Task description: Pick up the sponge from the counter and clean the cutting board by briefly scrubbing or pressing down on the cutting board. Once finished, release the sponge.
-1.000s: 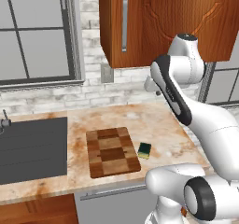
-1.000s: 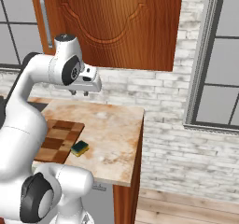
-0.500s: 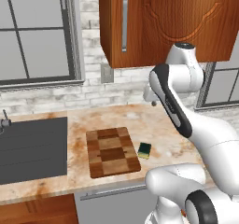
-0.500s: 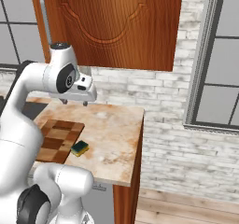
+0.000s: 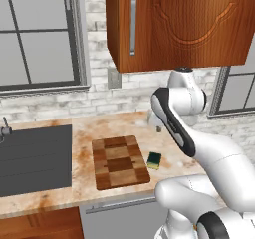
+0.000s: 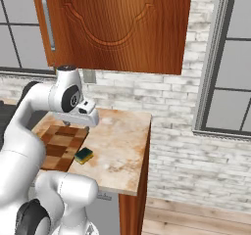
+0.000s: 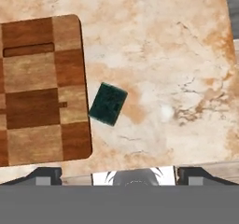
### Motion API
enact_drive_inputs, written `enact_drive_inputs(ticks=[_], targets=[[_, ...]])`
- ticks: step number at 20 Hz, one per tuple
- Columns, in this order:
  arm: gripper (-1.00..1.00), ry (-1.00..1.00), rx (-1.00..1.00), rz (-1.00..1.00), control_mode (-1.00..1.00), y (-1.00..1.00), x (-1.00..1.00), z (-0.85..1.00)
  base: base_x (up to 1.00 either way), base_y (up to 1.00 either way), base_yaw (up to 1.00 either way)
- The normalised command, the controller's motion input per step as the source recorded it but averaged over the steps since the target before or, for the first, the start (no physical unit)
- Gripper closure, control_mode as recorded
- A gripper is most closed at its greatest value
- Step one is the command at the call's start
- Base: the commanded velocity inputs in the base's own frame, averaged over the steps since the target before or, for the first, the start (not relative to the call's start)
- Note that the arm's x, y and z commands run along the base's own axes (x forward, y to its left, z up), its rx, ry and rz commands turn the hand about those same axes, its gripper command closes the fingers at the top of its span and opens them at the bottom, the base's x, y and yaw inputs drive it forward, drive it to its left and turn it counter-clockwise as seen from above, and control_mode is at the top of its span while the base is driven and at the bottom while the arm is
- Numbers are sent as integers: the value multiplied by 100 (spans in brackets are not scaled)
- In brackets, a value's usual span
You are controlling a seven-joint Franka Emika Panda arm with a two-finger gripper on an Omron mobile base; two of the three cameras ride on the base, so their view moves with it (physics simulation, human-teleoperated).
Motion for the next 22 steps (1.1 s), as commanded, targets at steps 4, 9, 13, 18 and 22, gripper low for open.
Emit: enact_drive_inputs(ticks=[4, 9, 13, 18, 22], targets=[[-100, -4, 2, -21, -100, 2, -34, -56, 0, 0, 0], [-100, 1, 1, -20, -100, 0, 0, -49, 0, 0, 0], [-100, 0, 1, -18, -100, 0, 8, -41, 0, 0, 0], [-100, 0, 4, -9, -100, 0, 26, -28, 0, 0, 0], [-100, 0, 3, 0, -100, 2, 24, -21, 0, 0, 0]])
